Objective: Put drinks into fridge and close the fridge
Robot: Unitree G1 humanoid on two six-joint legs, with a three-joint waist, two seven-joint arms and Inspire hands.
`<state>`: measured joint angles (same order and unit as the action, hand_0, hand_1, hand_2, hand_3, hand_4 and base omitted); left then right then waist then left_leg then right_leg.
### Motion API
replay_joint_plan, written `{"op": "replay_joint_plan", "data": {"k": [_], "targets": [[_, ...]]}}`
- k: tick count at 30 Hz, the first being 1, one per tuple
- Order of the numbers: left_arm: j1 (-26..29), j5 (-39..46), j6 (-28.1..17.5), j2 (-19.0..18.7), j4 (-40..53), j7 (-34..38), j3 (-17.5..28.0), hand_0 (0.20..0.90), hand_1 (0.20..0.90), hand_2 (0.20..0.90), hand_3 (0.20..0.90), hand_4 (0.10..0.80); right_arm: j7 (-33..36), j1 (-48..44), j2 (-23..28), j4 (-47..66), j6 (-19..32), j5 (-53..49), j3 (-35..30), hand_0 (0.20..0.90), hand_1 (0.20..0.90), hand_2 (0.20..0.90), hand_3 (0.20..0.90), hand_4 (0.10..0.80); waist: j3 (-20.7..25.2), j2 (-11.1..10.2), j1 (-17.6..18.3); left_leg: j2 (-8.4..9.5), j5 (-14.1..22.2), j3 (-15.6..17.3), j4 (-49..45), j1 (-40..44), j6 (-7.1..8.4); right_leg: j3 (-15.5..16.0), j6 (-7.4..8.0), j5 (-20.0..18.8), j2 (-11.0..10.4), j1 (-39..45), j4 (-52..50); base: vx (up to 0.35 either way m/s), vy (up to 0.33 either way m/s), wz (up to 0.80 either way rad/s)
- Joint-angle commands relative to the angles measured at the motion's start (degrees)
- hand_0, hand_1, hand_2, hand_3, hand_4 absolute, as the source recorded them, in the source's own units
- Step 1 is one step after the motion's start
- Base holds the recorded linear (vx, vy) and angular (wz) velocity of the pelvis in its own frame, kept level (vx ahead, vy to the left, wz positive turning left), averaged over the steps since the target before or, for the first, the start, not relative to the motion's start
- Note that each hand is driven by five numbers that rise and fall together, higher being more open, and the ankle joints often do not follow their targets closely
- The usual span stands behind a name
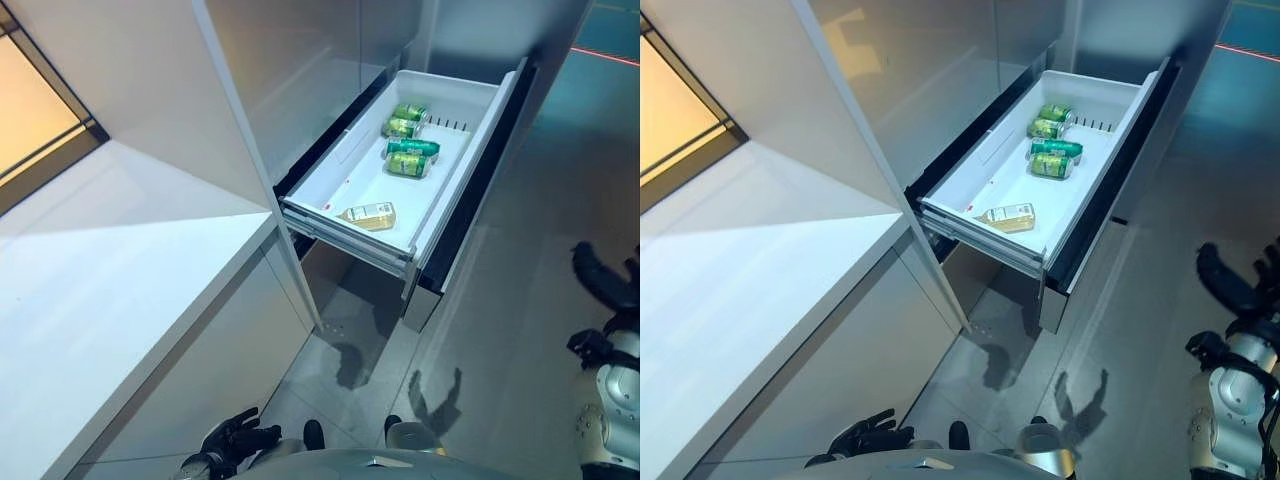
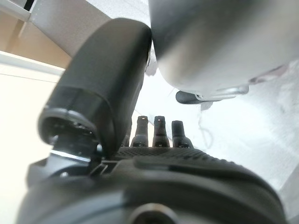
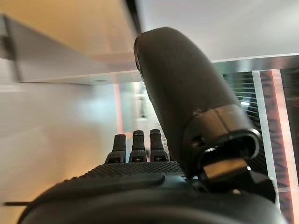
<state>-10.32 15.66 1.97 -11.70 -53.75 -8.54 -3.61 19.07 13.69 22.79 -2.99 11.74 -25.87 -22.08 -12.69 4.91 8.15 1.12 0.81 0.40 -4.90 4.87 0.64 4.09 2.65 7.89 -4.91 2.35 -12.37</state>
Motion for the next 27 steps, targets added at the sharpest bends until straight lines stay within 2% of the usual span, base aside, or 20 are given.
{"op": "replay_joint_plan", "data": {"k": [1, 4, 9, 14, 21, 27], "targets": [[-1.44, -0.56, -0.33, -2.58, 1.63, 1.42, 1.64, 0.9, 0.9, 0.9, 0.9, 0.8, -4.14, -5.71, 2.74, 5.76, 1.03, -0.99, -0.92, 0.9, 0.9, 0.9, 0.9, 0.8, -1.16, -1.49, -0.6, 2.2, 10.6, 4.96, -14.96, -5.93, -4.0, -0.24, -4.3, 2.04, 1.56, -6.11, -8.95, -0.096, 0.087, -0.21], [1.6, 2.48, 0.74, -2.77, 3.02, 2.71, -0.5, 0.9, 0.9, 0.9, 0.9, 0.8, -6.34, -8.32, 4.39, 4.24, -0.65, -1.52, 1.94, 0.9, 0.9, 0.9, 0.9, 0.8, -3.6, -0.17, -0.08, 2.4, 9.97, 4.96, -18.04, -11.08, -4.28, -1.06, -5.11, 2.48, 1.77, -12.01, -13.45, -0.168, 0.081, -0.12], [7.5, 8.17, -0.62, -3.77, 3.8, 3.97, -4.38, 0.9, 0.9, 0.9, 0.9, 0.8, -7.35, -16.68, 9.07, 2.75, -4.57, -1.97, 7.03, 0.9, 0.9, 0.9, 0.9, 0.8, -8.82, 1.98, 0.43, 3.16, 7.33, 4.67, -19.94, -18.82, -3.86, -2.07, -5.89, 2.03, 2.3, -21.25, -17.75, -0.276, 0.077, -0.04], [10.42, 10.78, -1.32, -3.66, 3.47, 5.61, -6.81, 0.9, 0.9, 0.9, 0.9, 0.8, -10.19, -23.51, 12.6, 0.08, -8.56, 0.03, 12.19, 0.9, 0.9, 0.9, 0.9, 0.8, -11.61, 3.46, 0.28, 3.64, 5.59, 4.72, -20.7, -22.6, -3.55, -2.48, -6.2, 1.49, 2.26, -25.98, -19.74, -0.14, 0.04, 0.0], [13.78, 11.53, -0.44, -3.86, 3.24, 6.61, -8.47, 0.9, 0.9, 0.9, 0.9, 0.8, -16.44, -36.73, 14.67, -3.38, -16.22, 4.93, 22.14, 0.9, 0.9, 0.9, 0.9, 0.8, -13.81, 4.47, -0.88, 3.9, 5.16, 5.35, -22.01, -24.75, -3.19, -2.15, -6.17, 1.57, 1.24, -28.56, -21.52, -0.056, 0.013, -0.05], [15.4, 11.41, 1.74, -3.42, 3.9, 7.91, -9.34, 0.9, 0.9, 0.9, 0.9, 0.8, -19.41, -44.57, 13.64, -3.8, -19.43, 11.6, 29.57, 0.9, 0.9, 0.9, 0.9, 0.8, -14.68, 4.8, -2.23, 3.61, 5.08, 5.95, -22.82, -25.1, -2.9, -1.23, -6.19, 1.65, 0.51, -28.47, -22.01, 0.0, 0.0, 0.0]]}}
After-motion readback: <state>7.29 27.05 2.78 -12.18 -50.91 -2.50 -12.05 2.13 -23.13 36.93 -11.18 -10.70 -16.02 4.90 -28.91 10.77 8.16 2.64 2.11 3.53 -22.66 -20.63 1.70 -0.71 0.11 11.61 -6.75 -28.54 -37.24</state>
